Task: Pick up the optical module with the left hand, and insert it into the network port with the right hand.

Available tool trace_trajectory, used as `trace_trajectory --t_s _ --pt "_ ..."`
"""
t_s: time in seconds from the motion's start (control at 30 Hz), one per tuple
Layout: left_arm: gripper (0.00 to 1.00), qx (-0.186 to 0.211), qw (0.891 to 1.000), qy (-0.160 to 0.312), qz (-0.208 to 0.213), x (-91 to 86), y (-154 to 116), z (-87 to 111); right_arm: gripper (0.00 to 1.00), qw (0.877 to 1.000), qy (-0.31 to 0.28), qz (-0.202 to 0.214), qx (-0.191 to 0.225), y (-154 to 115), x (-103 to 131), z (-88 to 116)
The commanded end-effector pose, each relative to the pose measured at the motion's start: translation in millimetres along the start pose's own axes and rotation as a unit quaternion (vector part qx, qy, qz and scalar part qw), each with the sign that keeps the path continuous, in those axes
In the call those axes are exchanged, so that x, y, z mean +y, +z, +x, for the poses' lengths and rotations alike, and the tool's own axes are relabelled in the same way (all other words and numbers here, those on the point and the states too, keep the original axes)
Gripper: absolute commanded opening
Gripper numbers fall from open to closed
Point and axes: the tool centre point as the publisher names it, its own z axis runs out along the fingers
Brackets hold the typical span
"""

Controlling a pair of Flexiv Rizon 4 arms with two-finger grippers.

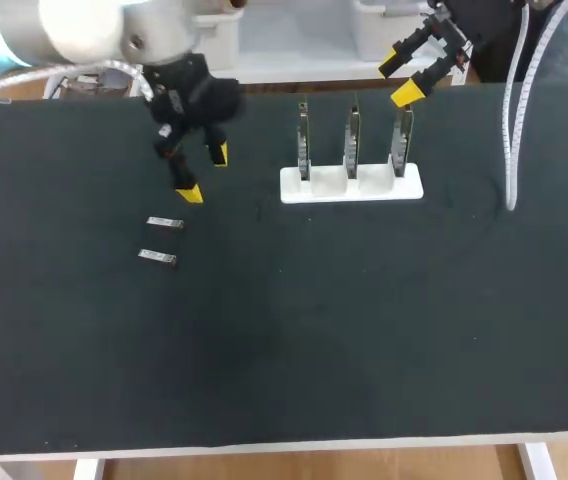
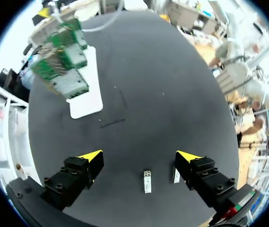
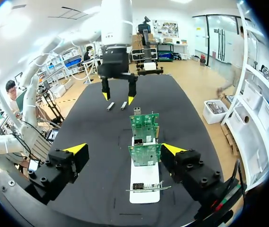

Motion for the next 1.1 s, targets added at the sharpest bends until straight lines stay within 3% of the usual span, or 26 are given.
trace_trajectory --t_s 0.03,0.47,0.73,1.1 --pt "1.0 0.023 1.0 -0.005 0.009 4.2 4.7 1.7 1.0 0.99 0.001 -0.141 0.002 -1.8 -8.2 -1.9" --pt "1.0 0.057 0.997 -0.041 -0.01 -11.2 17.4 21.7 1.0 0.99 0.001 -0.141 0.002 -1.8 -8.2 -1.9" --pt "1.0 0.054 0.996 -0.074 -0.015 -17.8 16.7 41.1 1.0 0.99 0.001 -0.141 0.002 -1.8 -8.2 -1.9" --pt "1.0 0.059 0.995 -0.083 -0.014 -21.8 16.2 56.4 1.0 0.99 0.001 -0.141 0.002 -1.8 -8.2 -1.9"
